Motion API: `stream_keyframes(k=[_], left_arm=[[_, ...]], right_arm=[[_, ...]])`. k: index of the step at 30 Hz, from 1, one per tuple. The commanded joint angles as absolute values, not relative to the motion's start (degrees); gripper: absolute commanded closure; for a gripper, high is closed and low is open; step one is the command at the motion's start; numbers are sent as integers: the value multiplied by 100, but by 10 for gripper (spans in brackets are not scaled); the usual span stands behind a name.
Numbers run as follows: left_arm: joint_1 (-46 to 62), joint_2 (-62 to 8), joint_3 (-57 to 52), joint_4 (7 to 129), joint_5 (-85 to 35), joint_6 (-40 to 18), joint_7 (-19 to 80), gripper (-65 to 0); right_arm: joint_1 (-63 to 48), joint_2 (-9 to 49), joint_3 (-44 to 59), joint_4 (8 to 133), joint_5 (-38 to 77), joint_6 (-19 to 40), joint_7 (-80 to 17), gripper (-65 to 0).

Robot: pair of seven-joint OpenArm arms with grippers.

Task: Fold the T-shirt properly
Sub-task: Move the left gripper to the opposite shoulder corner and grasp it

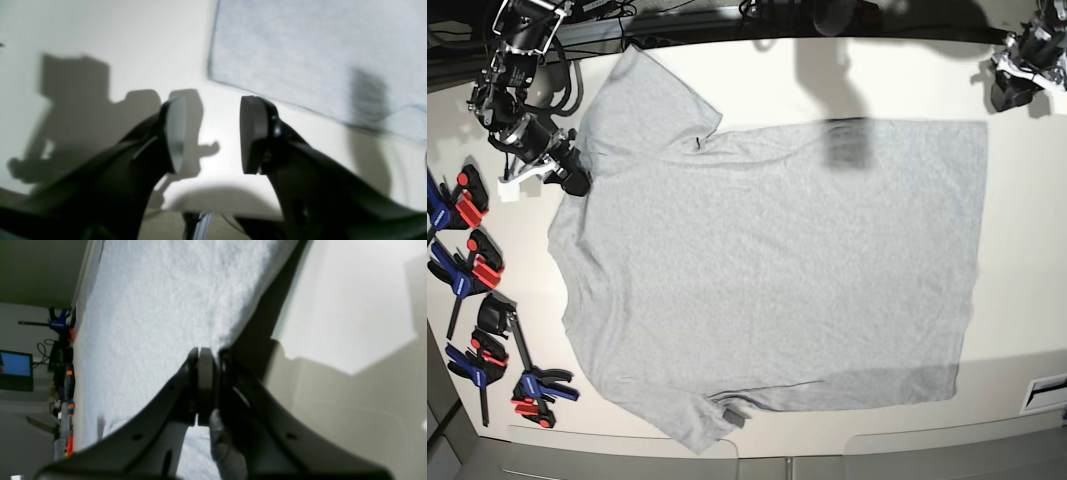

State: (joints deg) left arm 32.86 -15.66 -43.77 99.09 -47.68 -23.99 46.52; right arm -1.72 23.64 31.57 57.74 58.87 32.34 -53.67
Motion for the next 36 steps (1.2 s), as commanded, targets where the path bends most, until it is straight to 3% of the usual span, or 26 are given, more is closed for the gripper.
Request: stream_keyframes(k=[1, 6, 14, 25, 36], left_arm=[[3151, -1761, -4421, 9688, -4950, -2421, 4576, -247], [2443, -2215, -4421, 8322, -5448, -2714, 4954, -248], [1872, -2480, -4283, 7100, -5894, -2884, 5328, -274], [1872, -2462, -2812, 7074, -5843, -2891, 5621, -297], [1645, -2429, -2716, 7074, -5854, -2893, 5695, -272]], right_arm=[[-165, 2429, 3170, 5774, 5863, 3168, -5424, 0], [-163, 2429, 3170, 5774, 5863, 3170, -5424, 0], [-163, 2429, 3170, 5774, 5865, 3170, -5430, 0], [-165, 2429, 3170, 5774, 5863, 3170, -5446, 0], [-163, 2429, 3170, 5774, 5865, 3170, -5448, 0]])
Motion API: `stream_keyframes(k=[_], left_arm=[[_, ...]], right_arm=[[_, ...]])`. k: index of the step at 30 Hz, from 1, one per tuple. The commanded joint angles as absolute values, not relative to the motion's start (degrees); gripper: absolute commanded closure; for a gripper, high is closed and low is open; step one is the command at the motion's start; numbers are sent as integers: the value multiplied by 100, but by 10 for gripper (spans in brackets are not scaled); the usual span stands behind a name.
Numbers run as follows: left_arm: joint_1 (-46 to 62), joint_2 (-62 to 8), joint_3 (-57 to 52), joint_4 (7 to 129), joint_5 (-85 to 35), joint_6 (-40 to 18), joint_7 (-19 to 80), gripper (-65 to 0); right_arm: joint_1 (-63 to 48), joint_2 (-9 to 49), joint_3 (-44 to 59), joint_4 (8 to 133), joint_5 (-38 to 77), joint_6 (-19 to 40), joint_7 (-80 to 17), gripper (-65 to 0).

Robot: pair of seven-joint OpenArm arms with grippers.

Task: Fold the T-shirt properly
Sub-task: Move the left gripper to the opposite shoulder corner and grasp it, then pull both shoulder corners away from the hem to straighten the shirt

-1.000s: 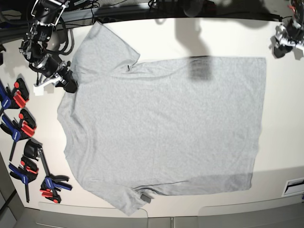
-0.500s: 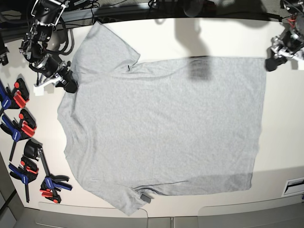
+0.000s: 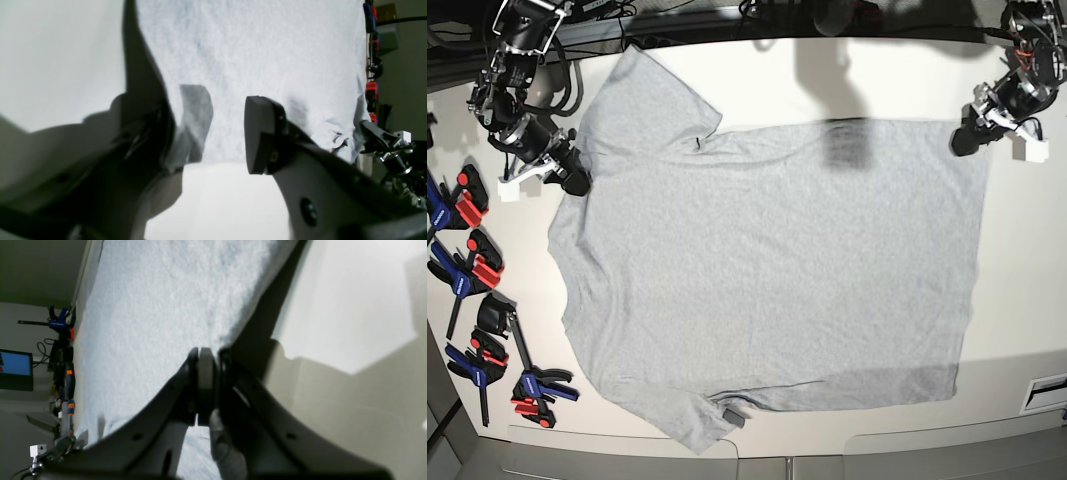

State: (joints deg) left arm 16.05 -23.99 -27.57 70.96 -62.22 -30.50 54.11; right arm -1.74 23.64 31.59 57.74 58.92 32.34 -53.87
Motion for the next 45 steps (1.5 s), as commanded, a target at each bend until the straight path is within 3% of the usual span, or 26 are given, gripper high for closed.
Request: stream_keyframes(k=[1, 4, 5, 12, 24, 45], left_arm=[[1603, -2429, -2716, 7074, -5824, -2895, 5697, -235], [1555, -2429, -2716, 7074, -5725, -2895, 5653, -9], [1555, -2429, -2716, 7074, -5725, -2895, 5647, 0], [1726, -2429, -2886, 7277, -5730, -2899, 5634, 0], [3146, -2121, -3594, 9157, -5710, -2982, 5607, 0], [4595, -1890, -4058, 9568, -5887, -3308, 5527, 0]], right_arm=[[-165, 2429, 3170, 5774, 5865, 3170, -5448, 0], [-165, 2429, 3170, 5774, 5870, 3170, -5450, 0], [-165, 2432, 3170, 5774, 5870, 3173, -5459, 0], [-193, 2447, 3752, 6034, 5916, 3406, -6222, 0], [-357, 2936, 4152, 6241, 6064, 3409, -6840, 0], [-2495, 2950, 5443, 6243, 7507, 3736, -7258, 0]])
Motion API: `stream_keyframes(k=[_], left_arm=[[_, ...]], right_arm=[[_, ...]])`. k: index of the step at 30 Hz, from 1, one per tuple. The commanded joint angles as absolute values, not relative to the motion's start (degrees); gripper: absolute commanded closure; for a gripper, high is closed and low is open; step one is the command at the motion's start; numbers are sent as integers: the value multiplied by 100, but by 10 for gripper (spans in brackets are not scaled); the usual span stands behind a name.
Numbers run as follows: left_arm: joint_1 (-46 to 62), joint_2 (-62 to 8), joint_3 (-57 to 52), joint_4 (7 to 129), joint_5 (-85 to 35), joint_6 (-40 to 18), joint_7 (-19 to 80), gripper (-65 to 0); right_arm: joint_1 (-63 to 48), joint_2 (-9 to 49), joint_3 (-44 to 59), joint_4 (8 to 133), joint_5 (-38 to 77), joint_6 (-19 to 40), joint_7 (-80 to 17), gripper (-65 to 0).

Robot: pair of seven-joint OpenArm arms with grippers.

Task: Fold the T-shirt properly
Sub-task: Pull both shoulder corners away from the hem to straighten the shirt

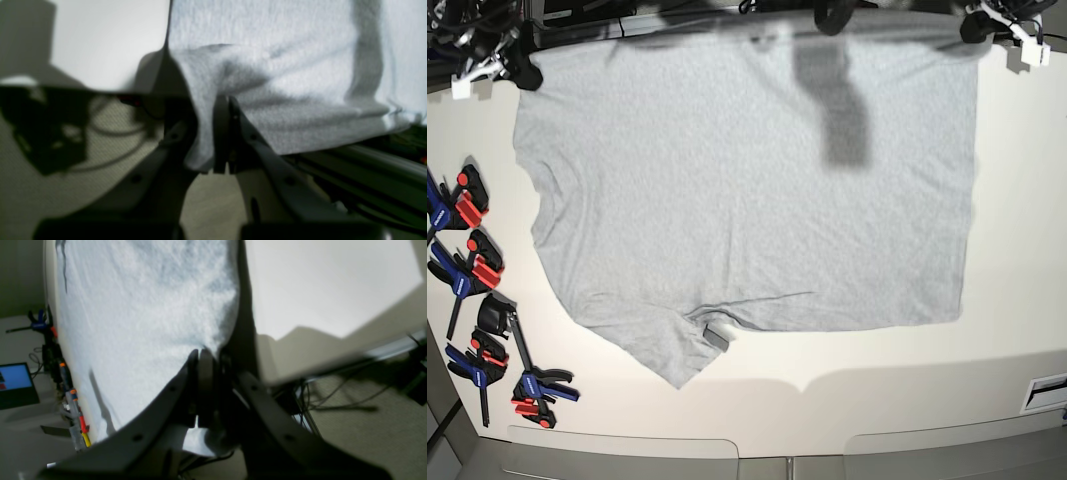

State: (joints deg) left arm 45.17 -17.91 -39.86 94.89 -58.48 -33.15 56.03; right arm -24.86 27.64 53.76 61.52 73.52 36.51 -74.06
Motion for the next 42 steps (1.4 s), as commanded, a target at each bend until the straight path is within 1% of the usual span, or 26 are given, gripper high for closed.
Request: stream_keyframes(k=[1, 5, 13, 16, 21, 25, 29, 36, 42], left_arm=[[4644, -1890, -4058, 9568, -5922, -3306, 5524, 0], [4781, -1887, -4058, 9568, -6029, -3308, 5533, 0], [4941, -1890, -4058, 9585, -6047, -3310, 5566, 0], [5074, -1885, -4066, 9721, -6058, -3450, 5570, 0], [5116, -1752, -4165, 10136, -6130, -3459, 5511, 0], [4912, -1623, -4163, 10425, -6204, -3463, 5378, 0], [4442, -1503, -4156, 10440, -6198, -3459, 5404, 0], [3717, -1481, -4154, 10425, -5944, -3454, 5395, 0], [3347, -1481, -4152, 10219, -5793, -3454, 5275, 0]], right_arm=[[-2571, 2950, 5478, 6243, 7557, 3754, -7271, 0], [-2788, 2950, 5577, 6243, 7575, 3754, -7299, 0], [-3232, 2936, 5599, 6243, 8014, 3826, -7500, 0], [-3323, 2936, 5631, 6243, 8023, 3826, -7507, 0], [-3293, 2936, 5699, 6329, 8318, 3927, -7502, 0], [-3011, 2936, 5699, 6543, 8309, 3951, -7463, 0], [-2401, 2936, 5699, 6576, 8189, 4000, -7432, 0], [-1367, 2936, 5537, 6576, 7201, 4000, -6914, 0], [-902, 2936, 4740, 6576, 6351, 4000, -6394, 0]])
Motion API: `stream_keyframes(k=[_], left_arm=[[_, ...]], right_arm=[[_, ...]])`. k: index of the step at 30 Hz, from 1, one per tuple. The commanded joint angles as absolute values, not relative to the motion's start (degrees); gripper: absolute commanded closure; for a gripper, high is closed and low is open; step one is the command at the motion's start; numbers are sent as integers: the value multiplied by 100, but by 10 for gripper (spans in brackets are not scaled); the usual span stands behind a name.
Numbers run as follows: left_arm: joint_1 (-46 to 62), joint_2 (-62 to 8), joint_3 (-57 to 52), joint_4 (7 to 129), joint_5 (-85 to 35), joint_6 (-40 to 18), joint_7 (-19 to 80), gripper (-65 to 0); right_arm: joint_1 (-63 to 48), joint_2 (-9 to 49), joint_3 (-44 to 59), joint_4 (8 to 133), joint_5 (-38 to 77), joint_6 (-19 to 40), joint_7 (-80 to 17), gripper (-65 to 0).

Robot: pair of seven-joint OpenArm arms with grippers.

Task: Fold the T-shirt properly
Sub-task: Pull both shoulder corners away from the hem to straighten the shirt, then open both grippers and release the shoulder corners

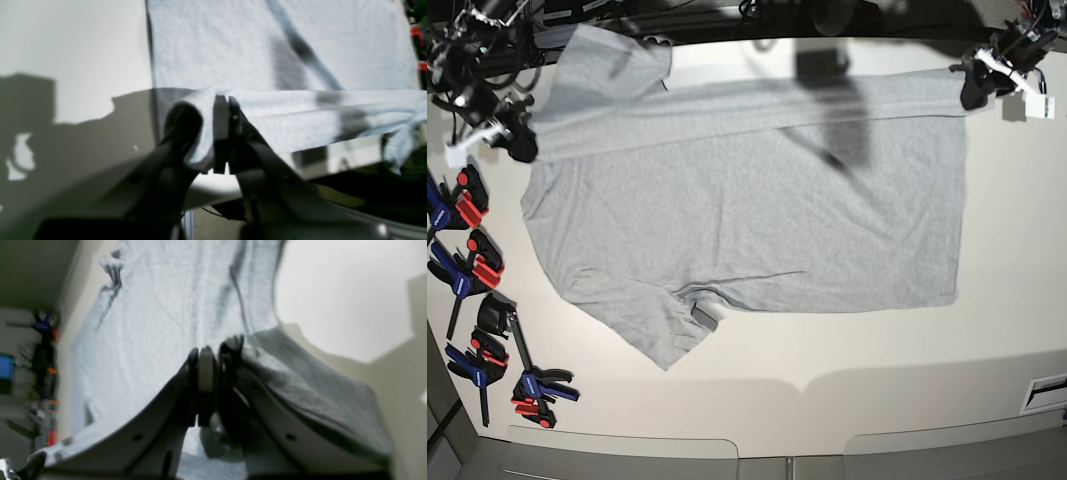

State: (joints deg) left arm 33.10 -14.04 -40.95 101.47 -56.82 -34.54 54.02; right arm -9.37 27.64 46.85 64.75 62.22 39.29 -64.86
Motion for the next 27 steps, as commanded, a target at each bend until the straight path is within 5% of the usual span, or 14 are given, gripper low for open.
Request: stream_keyframes(k=[1, 23, 24, 27], left_arm=[[3308, -1481, -4152, 10143, -5791, -3454, 5256, 0], [2871, -1544, -4152, 9522, -5684, -3457, 4947, 0], [2869, -1544, -4152, 9522, -5684, -3457, 4915, -79], [2853, -1544, -4152, 9522, -5535, -3459, 4799, -238]], right_arm=[[-851, 2936, 4606, 6576, 6200, 4000, -6261, 0], [-666, 2936, 4324, 6576, 5448, 3726, -5662, 0], [-666, 2936, 4327, 6576, 5461, 3726, -5660, -11], [-666, 2936, 4327, 6576, 5463, 3726, -5640, -253]])
